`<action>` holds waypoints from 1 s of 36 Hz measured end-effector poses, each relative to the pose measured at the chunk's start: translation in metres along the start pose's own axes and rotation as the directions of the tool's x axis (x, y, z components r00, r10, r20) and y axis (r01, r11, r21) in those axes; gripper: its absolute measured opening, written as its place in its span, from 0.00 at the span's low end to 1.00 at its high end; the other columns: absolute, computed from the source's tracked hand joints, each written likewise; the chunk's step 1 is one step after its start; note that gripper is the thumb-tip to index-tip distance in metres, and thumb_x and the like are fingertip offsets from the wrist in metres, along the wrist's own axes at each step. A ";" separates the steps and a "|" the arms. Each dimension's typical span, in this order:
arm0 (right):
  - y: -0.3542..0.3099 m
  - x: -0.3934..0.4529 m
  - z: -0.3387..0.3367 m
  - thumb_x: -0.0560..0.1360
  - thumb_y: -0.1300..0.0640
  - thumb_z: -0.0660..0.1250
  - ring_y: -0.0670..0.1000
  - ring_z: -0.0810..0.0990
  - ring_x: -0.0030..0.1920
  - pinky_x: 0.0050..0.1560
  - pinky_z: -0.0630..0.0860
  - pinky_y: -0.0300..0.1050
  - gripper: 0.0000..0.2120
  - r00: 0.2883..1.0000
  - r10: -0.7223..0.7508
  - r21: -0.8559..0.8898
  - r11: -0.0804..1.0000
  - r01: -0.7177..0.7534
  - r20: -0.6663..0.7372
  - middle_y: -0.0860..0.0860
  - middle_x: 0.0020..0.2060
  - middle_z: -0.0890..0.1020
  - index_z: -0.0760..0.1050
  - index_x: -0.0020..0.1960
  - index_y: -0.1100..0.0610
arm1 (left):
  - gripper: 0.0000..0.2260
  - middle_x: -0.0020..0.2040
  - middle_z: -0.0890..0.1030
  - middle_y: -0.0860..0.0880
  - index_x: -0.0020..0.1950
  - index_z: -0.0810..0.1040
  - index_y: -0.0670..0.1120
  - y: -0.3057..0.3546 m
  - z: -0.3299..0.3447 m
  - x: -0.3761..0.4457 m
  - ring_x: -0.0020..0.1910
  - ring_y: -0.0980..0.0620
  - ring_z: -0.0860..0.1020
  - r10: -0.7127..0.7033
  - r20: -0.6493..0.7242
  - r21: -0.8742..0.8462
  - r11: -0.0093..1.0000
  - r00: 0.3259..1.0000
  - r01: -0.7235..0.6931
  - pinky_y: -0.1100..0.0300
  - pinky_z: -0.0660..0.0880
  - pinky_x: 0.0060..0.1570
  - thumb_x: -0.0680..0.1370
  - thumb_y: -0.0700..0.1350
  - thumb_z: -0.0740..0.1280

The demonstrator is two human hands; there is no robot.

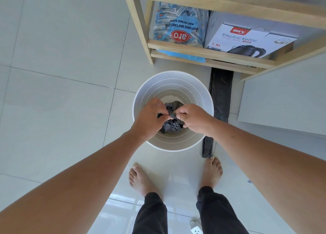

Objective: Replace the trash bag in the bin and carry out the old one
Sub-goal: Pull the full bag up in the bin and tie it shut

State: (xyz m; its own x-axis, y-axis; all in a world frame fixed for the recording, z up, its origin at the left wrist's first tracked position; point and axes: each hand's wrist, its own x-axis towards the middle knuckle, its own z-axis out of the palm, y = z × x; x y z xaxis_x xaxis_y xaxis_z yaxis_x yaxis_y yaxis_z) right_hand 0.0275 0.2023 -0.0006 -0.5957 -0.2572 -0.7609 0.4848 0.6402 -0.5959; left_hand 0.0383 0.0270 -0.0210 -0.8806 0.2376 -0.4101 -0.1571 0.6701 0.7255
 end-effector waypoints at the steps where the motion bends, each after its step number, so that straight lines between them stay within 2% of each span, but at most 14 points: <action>1: 0.000 -0.001 0.001 0.81 0.60 0.59 0.63 0.80 0.53 0.55 0.77 0.64 0.11 1.000 0.001 0.007 1.000 -0.001 -0.008 0.62 0.50 0.81 0.80 0.49 0.59 | 0.02 0.48 0.73 0.53 0.42 0.84 0.43 -0.001 0.001 0.000 0.49 0.53 0.77 0.012 0.001 0.018 1.000 1.000 -0.012 0.59 0.75 0.51 0.74 0.41 0.74; 3: 0.000 -0.001 0.002 0.81 0.60 0.59 0.64 0.79 0.54 0.56 0.76 0.63 0.11 1.000 0.014 0.039 0.999 -0.014 -0.021 0.64 0.52 0.81 0.80 0.52 0.61 | 0.03 0.49 0.73 0.53 0.43 0.82 0.43 -0.004 0.004 -0.002 0.48 0.54 0.75 0.034 -0.003 0.047 0.998 0.999 -0.033 0.61 0.72 0.47 0.76 0.41 0.72; 5: 0.001 0.000 0.004 0.81 0.59 0.60 0.58 0.80 0.50 0.55 0.79 0.54 0.11 0.999 0.018 0.059 0.998 -0.016 -0.041 0.58 0.49 0.82 0.80 0.57 0.60 | 0.03 0.50 0.72 0.53 0.44 0.81 0.42 -0.008 0.006 -0.005 0.48 0.55 0.75 0.042 -0.012 0.072 0.997 0.999 -0.041 0.62 0.71 0.47 0.77 0.41 0.70; 7: 0.001 0.001 0.006 0.81 0.59 0.61 0.48 0.79 0.42 0.44 0.76 0.40 0.11 0.997 0.014 0.048 0.999 -0.010 -0.070 0.48 0.40 0.80 0.80 0.57 0.59 | 0.03 0.51 0.71 0.53 0.45 0.81 0.41 -0.013 0.007 -0.009 0.48 0.55 0.75 0.062 -0.014 0.098 0.993 0.998 -0.060 0.62 0.72 0.47 0.78 0.40 0.70; 8: 0.002 0.001 0.007 0.81 0.59 0.61 0.47 0.78 0.40 0.41 0.74 0.38 0.11 0.996 0.010 0.026 1.000 -0.008 -0.090 0.47 0.39 0.80 0.81 0.56 0.59 | 0.04 0.52 0.71 0.53 0.45 0.81 0.40 -0.015 0.007 -0.010 0.47 0.54 0.75 0.079 -0.010 0.114 0.990 0.997 -0.077 0.61 0.74 0.47 0.78 0.40 0.69; 11: 0.007 0.001 0.012 0.80 0.60 0.62 0.55 0.80 0.39 0.45 0.78 0.48 0.11 0.991 0.046 0.019 0.999 -0.044 -0.127 0.56 0.39 0.83 0.81 0.51 0.64 | 0.05 0.53 0.73 0.50 0.46 0.81 0.40 -0.016 0.009 -0.014 0.44 0.51 0.77 0.120 0.001 0.180 0.977 0.993 -0.118 0.55 0.78 0.45 0.78 0.40 0.68; 13: 0.012 0.000 0.015 0.79 0.59 0.63 0.52 0.76 0.32 0.45 0.80 0.52 0.11 0.985 0.097 0.071 0.994 -0.088 -0.143 0.53 0.32 0.79 0.81 0.52 0.65 | 0.05 0.55 0.75 0.47 0.47 0.81 0.39 -0.014 0.012 -0.016 0.41 0.49 0.78 0.135 0.006 0.231 0.964 0.991 -0.133 0.52 0.78 0.43 0.78 0.41 0.68; 15: 0.015 -0.001 0.016 0.79 0.57 0.64 0.53 0.78 0.35 0.47 0.83 0.56 0.11 0.976 0.149 0.147 0.981 -0.126 -0.159 0.54 0.35 0.79 0.80 0.52 0.64 | 0.06 0.55 0.75 0.46 0.48 0.81 0.38 -0.014 0.015 -0.016 0.40 0.48 0.79 0.139 0.005 0.256 0.957 0.990 -0.136 0.51 0.78 0.43 0.78 0.41 0.67; 18: 0.019 -0.005 0.017 0.79 0.55 0.65 0.53 0.81 0.39 0.44 0.84 0.53 0.10 0.961 0.226 0.275 0.945 -0.176 -0.162 0.55 0.42 0.81 0.81 0.54 0.59 | 0.06 0.55 0.75 0.46 0.47 0.81 0.38 -0.013 0.020 -0.016 0.39 0.48 0.78 0.138 -0.008 0.264 0.956 0.990 -0.131 0.51 0.78 0.43 0.78 0.40 0.67; 21: 0.022 -0.005 0.018 0.79 0.56 0.65 0.48 0.79 0.39 0.45 0.84 0.53 0.10 0.954 0.266 0.377 0.905 -0.198 -0.139 0.52 0.43 0.80 0.80 0.56 0.59 | 0.05 0.54 0.76 0.45 0.46 0.81 0.37 -0.015 0.024 -0.016 0.42 0.46 0.80 0.129 -0.029 0.240 0.964 0.991 -0.118 0.51 0.78 0.44 0.78 0.39 0.68; 24: 0.025 -0.004 0.014 0.79 0.56 0.66 0.49 0.81 0.42 0.45 0.84 0.56 0.11 0.939 0.314 0.440 0.869 -0.225 -0.141 0.55 0.48 0.80 0.80 0.57 0.60 | 0.04 0.53 0.76 0.45 0.45 0.81 0.38 -0.019 0.024 -0.018 0.43 0.48 0.79 0.118 -0.041 0.224 0.969 0.992 -0.106 0.54 0.77 0.44 0.77 0.38 0.68; 27: 0.030 -0.002 0.008 0.78 0.57 0.66 0.52 0.82 0.44 0.45 0.84 0.55 0.09 0.917 0.363 0.472 0.845 -0.249 -0.166 0.56 0.44 0.81 0.80 0.55 0.60 | 0.05 0.54 0.75 0.47 0.47 0.81 0.39 -0.024 0.019 -0.021 0.41 0.52 0.76 0.084 -0.043 0.231 0.970 0.996 -0.072 0.58 0.75 0.45 0.78 0.39 0.67; 31: 0.035 0.000 0.007 0.78 0.56 0.67 0.53 0.84 0.43 0.41 0.84 0.51 0.05 0.915 0.359 0.412 0.873 -0.260 -0.184 0.56 0.40 0.81 0.79 0.49 0.56 | 0.07 0.56 0.75 0.48 0.48 0.82 0.39 -0.027 0.012 -0.022 0.44 0.47 0.80 0.052 -0.040 0.271 0.962 0.998 -0.039 0.52 0.78 0.46 0.79 0.41 0.66; 36: 0.036 0.002 0.005 0.78 0.58 0.66 0.51 0.83 0.38 0.37 0.84 0.50 0.05 0.887 0.407 0.421 0.859 -0.291 -0.217 0.54 0.38 0.80 0.78 0.44 0.54 | 0.07 0.55 0.75 0.47 0.47 0.81 0.38 -0.025 0.013 -0.020 0.41 0.45 0.80 0.007 -0.062 0.306 0.952 0.998 0.012 0.48 0.79 0.43 0.80 0.40 0.65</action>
State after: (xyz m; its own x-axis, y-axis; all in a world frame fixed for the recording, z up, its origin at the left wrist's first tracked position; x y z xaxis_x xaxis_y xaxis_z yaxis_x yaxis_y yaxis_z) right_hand 0.0471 0.2213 -0.0243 -0.4699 0.1892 -0.8622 0.8597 0.3200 -0.3983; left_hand 0.0655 0.0147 -0.0376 -0.9077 0.1984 -0.3698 -0.0233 0.8561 0.5163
